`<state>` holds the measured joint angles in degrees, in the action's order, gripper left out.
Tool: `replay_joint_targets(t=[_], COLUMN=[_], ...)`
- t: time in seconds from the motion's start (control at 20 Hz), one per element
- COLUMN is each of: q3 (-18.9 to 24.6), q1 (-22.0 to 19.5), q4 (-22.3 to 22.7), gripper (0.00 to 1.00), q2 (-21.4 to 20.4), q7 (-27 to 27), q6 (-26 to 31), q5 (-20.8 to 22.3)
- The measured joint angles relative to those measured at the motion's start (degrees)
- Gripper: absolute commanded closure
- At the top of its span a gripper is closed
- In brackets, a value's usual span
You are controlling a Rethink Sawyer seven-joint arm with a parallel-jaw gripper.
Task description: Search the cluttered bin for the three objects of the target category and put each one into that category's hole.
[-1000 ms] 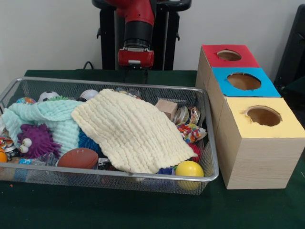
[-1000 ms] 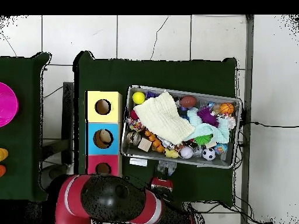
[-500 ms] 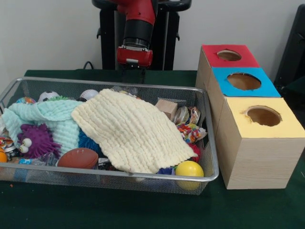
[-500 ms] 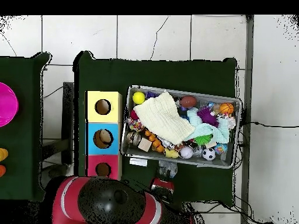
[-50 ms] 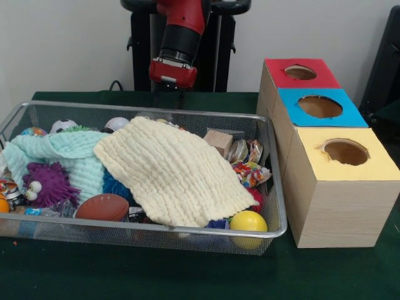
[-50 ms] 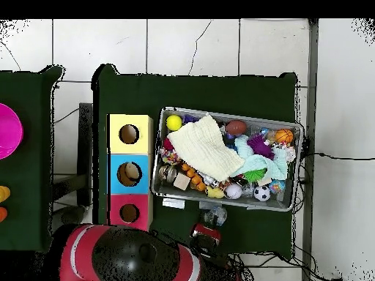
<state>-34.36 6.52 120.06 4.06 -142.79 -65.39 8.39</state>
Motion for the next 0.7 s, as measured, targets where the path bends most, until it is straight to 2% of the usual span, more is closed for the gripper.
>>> replay_joint_targets(t=[0.7], q3=[1.1], q1=[0.0], q4=[0.6], gripper=[0.0], q2=[-2.5], q7=[0.0], q6=[6.6], q5=[-1.2])
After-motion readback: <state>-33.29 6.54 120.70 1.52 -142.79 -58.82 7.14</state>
